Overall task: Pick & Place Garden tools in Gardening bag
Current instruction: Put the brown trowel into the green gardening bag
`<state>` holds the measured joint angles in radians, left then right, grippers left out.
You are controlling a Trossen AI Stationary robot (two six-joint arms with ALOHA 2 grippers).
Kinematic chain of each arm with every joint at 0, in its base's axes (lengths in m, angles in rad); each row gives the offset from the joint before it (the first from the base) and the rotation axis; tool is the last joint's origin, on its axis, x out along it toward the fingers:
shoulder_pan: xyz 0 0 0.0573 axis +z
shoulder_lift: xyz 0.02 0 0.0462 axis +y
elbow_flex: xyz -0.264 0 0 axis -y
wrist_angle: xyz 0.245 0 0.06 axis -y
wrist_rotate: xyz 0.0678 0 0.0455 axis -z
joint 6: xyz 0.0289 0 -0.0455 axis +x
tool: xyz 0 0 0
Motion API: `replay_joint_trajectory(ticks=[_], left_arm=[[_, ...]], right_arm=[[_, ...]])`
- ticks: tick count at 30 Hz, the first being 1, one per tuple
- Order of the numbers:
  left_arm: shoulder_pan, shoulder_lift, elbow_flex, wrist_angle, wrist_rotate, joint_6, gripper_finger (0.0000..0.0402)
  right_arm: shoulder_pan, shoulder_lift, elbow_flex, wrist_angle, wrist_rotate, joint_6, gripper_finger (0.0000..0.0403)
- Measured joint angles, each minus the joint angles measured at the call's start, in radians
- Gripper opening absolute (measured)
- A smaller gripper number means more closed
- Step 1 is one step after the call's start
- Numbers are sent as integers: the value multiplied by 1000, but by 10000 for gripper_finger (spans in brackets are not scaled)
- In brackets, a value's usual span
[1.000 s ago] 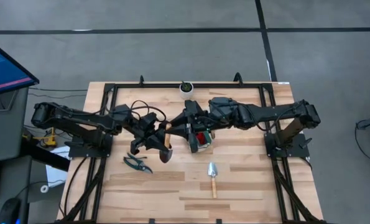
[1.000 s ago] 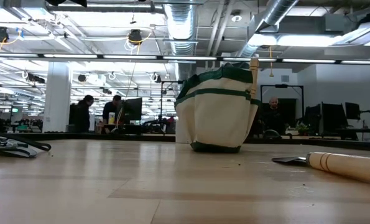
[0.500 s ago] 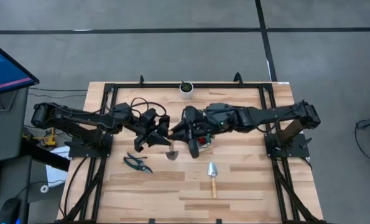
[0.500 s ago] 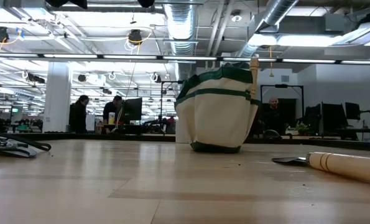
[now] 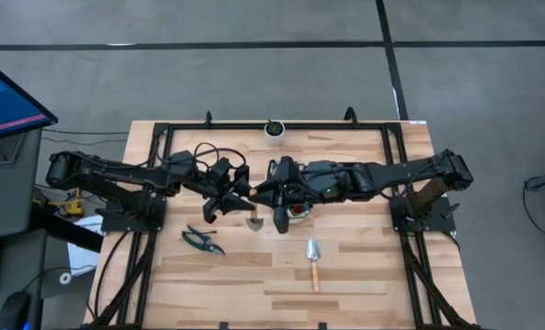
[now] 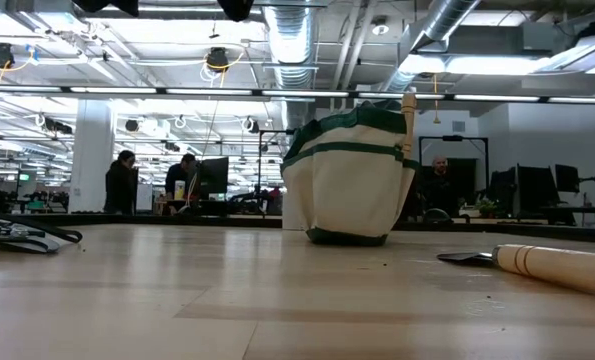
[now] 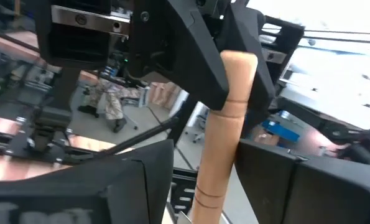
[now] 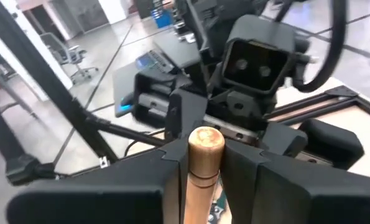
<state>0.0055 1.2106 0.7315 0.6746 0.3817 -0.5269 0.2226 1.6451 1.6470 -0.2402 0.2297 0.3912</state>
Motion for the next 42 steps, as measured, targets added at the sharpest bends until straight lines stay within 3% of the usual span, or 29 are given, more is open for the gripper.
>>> replay_joint_trajectory(ticks=[7, 14, 16, 20, 25, 29, 34, 38, 42], left_arm=[[-1, 0, 0, -8, -41, 48, 130], [-1, 0, 0, -16, -28, 62, 39], [-1, 0, 0, -22, -28, 67, 39], [0, 0, 0, -28, -30, 57, 39], [36, 0, 0, -29, 97, 57, 39], [84, 0, -4, -23, 184, 164, 39], [209, 0, -41, -22, 339, 335, 39], [330, 3, -80, -14, 356, 367, 39], [398, 39, -117, 87, 443, 381, 39]], right_arm=[[-1, -1, 0, -20, 34, 11, 58], [-3, -2, 1, -38, 37, 27, 58], [-8, -2, 1, -44, 35, 32, 59], [-11, -2, 1, -41, 33, 4, 108], [-12, -100, 2, -29, 33, -63, 179], [12, -207, 3, -40, 35, -93, 200], [77, -289, 2, -46, 68, -113, 191], [134, -299, 2, -78, 205, -106, 169], [158, -271, 2, -94, 311, -106, 148]])
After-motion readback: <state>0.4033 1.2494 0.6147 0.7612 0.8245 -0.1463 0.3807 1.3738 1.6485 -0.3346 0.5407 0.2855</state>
